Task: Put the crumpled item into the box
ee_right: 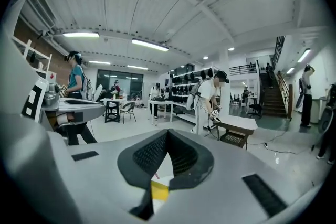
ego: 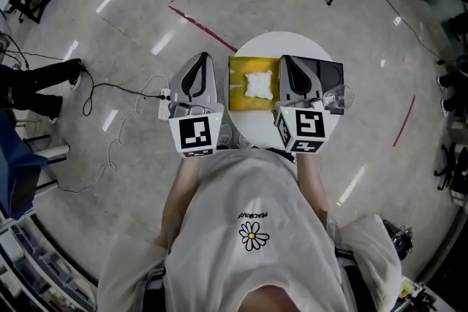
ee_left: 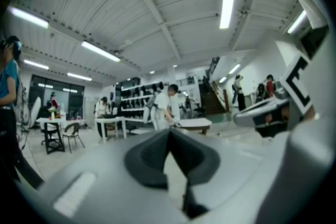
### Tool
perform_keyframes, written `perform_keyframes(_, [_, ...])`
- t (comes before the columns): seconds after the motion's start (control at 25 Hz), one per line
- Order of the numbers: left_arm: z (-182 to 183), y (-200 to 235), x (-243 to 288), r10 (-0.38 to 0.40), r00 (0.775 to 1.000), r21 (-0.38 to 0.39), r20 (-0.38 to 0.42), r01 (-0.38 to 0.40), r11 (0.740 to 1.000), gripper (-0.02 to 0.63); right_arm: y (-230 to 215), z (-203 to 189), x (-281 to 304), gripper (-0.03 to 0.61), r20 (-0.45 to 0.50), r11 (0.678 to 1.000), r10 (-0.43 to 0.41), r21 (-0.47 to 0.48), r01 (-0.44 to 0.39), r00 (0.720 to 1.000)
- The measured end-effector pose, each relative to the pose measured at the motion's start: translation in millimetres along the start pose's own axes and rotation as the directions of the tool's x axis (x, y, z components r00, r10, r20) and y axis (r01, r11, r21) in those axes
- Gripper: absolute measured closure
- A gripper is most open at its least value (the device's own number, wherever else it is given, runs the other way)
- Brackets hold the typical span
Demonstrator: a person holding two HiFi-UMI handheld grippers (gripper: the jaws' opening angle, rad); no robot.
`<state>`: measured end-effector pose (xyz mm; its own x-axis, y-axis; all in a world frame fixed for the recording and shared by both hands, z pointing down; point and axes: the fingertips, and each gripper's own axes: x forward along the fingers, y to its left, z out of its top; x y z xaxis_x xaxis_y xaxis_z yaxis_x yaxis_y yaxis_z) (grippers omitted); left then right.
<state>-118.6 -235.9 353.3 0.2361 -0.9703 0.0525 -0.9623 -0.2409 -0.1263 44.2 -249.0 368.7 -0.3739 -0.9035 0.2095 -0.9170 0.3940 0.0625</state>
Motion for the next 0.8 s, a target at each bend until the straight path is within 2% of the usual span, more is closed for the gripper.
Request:
perform_keyframes(0.4, [-0.2,-28.0,8.5,-0.072,0.997,0.011,-0.004,0.072,0.997,0.615,-8.4,-24.9,-18.5,0.580,-0.043,0.999,-0.037,0.036,0.039,0.998])
perform_keyframes(0.8, [-4.6,-34.4,13.2,-0.088,0.996,0.017,-0.018,0.089,0.996,0.615,-11.1,-32.5,-20.5,0.580,-0.056,0.998,-0.040,0.044,0.042,0.998])
